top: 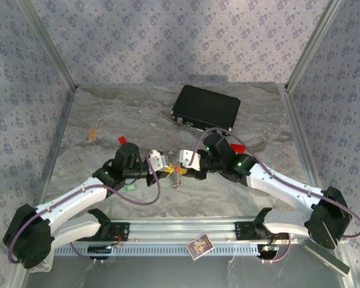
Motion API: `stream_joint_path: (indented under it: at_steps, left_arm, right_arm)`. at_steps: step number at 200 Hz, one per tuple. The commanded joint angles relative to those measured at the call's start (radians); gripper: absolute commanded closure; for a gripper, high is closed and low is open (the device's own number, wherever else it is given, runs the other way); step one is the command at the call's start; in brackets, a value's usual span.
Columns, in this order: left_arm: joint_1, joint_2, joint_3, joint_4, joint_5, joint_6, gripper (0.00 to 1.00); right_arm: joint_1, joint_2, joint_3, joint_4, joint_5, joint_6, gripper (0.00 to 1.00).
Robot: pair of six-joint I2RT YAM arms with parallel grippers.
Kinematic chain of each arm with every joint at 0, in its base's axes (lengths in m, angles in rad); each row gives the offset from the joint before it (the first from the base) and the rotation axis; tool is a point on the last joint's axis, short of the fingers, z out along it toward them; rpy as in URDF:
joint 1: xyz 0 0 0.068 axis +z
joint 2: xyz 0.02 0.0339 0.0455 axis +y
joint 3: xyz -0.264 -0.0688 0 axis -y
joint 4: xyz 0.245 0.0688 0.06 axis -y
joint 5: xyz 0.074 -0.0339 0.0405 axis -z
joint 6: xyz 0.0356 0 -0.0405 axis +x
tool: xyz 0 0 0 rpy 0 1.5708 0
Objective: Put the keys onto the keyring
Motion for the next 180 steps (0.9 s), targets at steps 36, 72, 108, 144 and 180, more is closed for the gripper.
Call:
stream_joint_path:
  at_steps: [36,72,108,144,180]
  left_arm:
    - [-0.009,0.005,0.027,-0.001,0.024,0.032,1.0]
    - [-0.01,0.008,0.03,0.003,0.03,0.035,1.0]
    - [-0.01,0.007,0.032,-0.002,0.031,0.035,1.0]
    - [-0.011,-0.001,0.027,-0.004,0.029,0.032,1.0]
    - [-0.012,0.005,0.035,-0.005,0.02,0.027,0.89]
  right_arm:
    - [0.007,0.047,0.008,0.058,-0.039,0.013,0.75]
    - [0.007,0.056,0.015,0.045,-0.074,0.013,0.82]
    - [0.011,0.077,0.03,0.034,-0.096,0.016,0.87]
    - [0.013,0.08,0.036,0.03,-0.102,0.014,1.0]
    - [0.016,0.088,0.048,0.016,-0.117,0.01,1.0]
